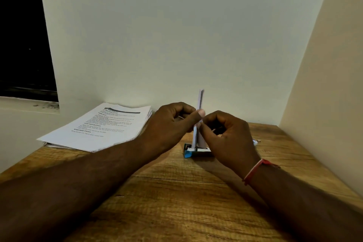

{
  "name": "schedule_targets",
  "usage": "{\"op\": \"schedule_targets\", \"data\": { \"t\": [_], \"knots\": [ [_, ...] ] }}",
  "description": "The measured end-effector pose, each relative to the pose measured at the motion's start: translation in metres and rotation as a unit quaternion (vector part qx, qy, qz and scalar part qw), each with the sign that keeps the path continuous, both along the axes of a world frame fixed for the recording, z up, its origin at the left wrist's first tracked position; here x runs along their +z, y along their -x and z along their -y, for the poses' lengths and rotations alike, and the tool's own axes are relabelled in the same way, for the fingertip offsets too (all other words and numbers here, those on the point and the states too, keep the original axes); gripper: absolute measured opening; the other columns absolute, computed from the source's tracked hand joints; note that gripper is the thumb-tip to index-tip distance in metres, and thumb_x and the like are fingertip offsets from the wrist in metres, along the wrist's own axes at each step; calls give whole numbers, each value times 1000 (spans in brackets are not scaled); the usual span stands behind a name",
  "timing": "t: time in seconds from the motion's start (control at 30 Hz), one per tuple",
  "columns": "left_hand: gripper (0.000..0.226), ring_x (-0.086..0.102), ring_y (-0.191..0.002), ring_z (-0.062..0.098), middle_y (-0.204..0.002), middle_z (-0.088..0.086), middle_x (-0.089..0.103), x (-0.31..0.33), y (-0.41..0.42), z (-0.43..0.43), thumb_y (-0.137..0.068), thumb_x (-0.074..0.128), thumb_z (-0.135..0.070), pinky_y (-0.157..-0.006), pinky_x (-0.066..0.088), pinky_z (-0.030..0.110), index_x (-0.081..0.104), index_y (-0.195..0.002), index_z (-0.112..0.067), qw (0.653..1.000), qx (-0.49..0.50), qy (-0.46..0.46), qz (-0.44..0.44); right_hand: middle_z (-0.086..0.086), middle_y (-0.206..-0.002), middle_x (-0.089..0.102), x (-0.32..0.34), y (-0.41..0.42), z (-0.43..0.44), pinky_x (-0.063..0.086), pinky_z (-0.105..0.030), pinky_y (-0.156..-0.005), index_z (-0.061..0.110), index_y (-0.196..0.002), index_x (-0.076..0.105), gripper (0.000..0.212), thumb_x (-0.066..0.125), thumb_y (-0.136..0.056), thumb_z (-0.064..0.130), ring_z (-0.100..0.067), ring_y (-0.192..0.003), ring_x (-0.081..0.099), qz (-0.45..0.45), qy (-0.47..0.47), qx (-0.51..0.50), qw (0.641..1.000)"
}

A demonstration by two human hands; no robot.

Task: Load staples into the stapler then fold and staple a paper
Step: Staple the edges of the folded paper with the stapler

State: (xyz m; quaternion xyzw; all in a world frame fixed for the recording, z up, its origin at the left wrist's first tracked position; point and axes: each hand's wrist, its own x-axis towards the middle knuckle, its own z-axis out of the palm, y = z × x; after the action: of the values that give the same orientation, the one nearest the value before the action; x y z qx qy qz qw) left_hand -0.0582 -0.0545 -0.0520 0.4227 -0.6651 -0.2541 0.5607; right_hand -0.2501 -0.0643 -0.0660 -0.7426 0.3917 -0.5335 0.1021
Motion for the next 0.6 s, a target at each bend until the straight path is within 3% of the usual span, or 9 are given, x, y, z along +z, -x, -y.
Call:
{"op": "schedule_targets", "data": {
  "t": [0.1,0.17,0.3,0.4,0.5,0.6],
  "knots": [
    [28,84,-97,17,-99,-3,87,-2,1,0,-97,85,-51,-97,68,51,86,-107,-25,1000,0,2,14,15,-90,79,3,2,-2,59,-16,-71,26,-99,86,5,84,-96,23,-6,-89,76,-15,41,5,999],
    [25,84,-105,15,-110,-6,87,-2,-3,3,-98,87,-39,-100,68,48,85,-119,-25,1000,-17,6,2,14,-100,79,3,4,-2,62,-24,-78,26,-108,86,12,82,-98,20,-9,-98,75,-31,52,35,998],
    [38,85,-106,17,-113,-3,88,-3,-15,12,-99,84,-5,-101,68,46,80,-133,-21,998,-46,-7,-36,17,-123,76,3,6,4,64,-34,-95,29,-132,79,39,83,-97,13,-7,-117,72,12,10,52,999],
    [40,86,-104,18,-110,-1,88,-3,-22,19,-98,83,-1,-99,69,41,79,-132,-22,998,-43,-8,-51,22,-137,67,5,9,13,61,-29,-90,39,-143,67,62,91,-89,19,1,-122,64,64,-1,-28,998],
    [42,85,-108,18,-112,0,88,-2,-25,23,-98,83,-1,-101,67,39,78,-136,-19,997,-40,-7,-66,18,-141,62,8,15,21,57,-26,-88,38,-153,53,80,95,-86,27,1,-121,62,157,-126,-47,978],
    [41,85,-108,19,-113,0,88,-2,-25,22,-99,83,-3,-102,67,42,78,-137,-19,997,-38,-2,-61,-5,-118,83,6,19,27,68,-46,-93,18,-143,66,55,89,-93,15,-24,-109,81,278,-260,65,922]
  ]
}}
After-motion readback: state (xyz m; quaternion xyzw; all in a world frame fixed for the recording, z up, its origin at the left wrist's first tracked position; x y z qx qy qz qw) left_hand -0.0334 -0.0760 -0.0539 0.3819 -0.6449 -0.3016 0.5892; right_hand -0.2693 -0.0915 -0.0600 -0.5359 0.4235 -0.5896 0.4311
